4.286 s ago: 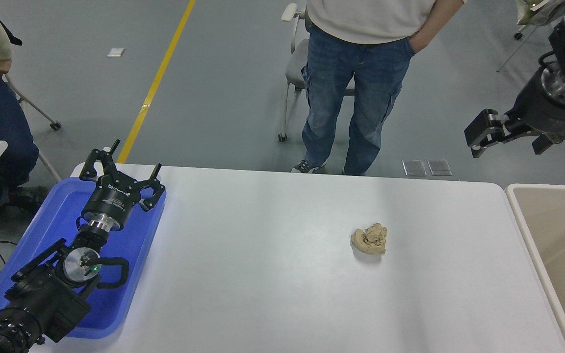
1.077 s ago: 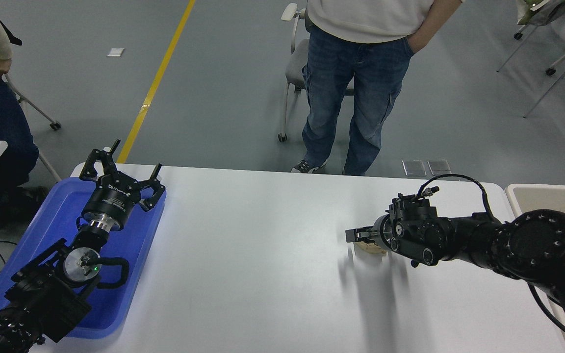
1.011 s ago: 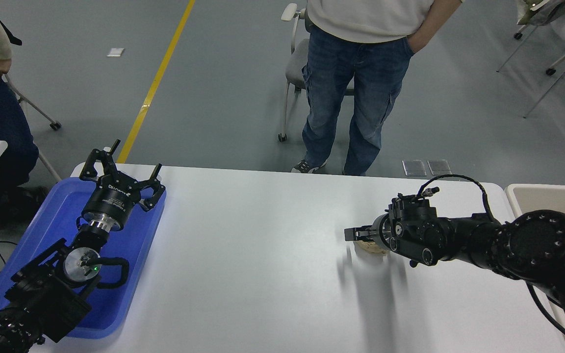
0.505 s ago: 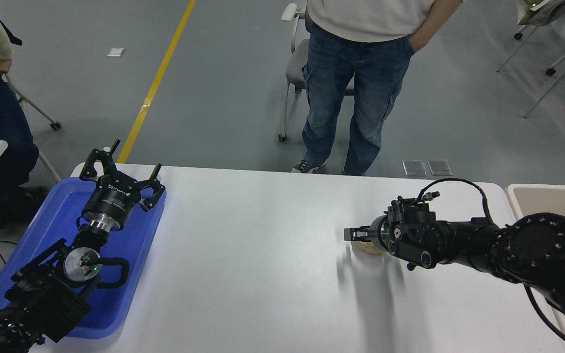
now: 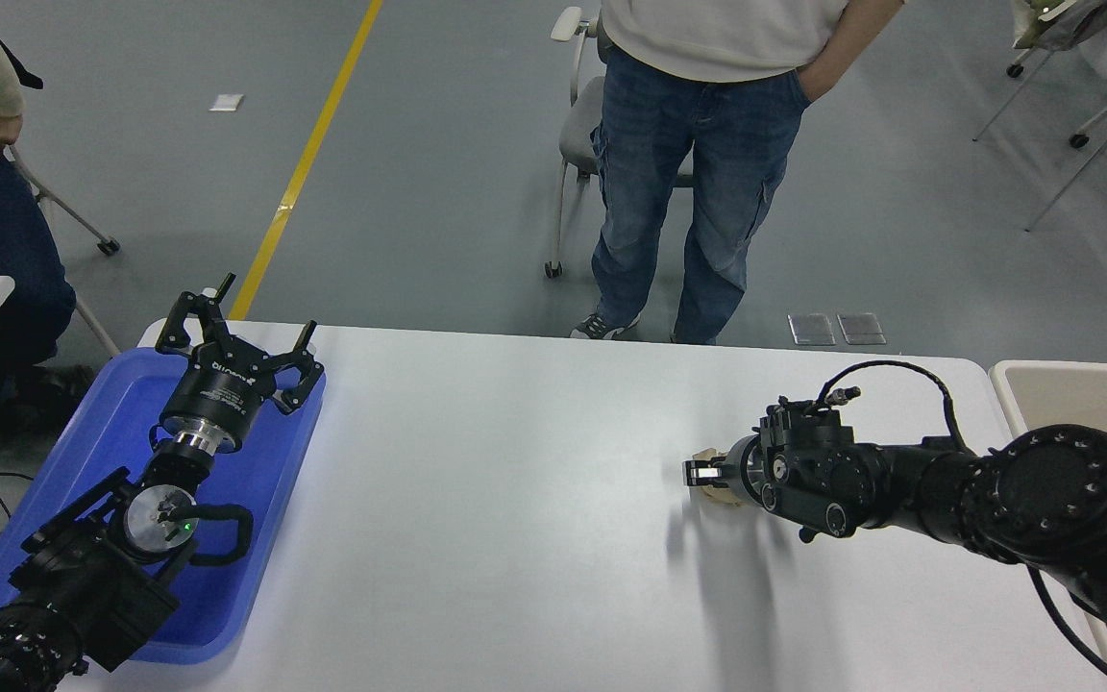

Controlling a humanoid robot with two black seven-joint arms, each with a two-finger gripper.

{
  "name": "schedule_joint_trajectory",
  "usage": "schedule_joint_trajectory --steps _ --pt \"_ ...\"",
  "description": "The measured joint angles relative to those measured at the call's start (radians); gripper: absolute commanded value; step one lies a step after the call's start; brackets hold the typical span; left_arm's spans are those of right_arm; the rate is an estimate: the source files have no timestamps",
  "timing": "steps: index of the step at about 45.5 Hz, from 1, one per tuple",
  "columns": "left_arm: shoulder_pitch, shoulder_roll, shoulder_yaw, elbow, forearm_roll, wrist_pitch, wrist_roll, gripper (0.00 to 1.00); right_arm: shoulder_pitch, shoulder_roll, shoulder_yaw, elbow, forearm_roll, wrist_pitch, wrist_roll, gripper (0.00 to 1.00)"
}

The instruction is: Pick up paper ball place in dustbin

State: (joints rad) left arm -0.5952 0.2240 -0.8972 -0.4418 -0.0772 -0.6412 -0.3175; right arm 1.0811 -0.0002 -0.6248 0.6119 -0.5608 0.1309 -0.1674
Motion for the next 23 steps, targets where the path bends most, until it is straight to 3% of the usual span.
schedule_joint_trajectory --steps 12,23 --pt "0.000 0.000 0.000 0.000 0.000 0.000 0.000 1.00 0.077 -0.039 -0.024 0.125 0.148 0.006 0.000 0.00" --pt "0.000 0.000 0.000 0.000 -0.001 0.000 0.000 1.00 0.240 -0.141 -0.077 0.314 0.197 0.008 0.001 0.00"
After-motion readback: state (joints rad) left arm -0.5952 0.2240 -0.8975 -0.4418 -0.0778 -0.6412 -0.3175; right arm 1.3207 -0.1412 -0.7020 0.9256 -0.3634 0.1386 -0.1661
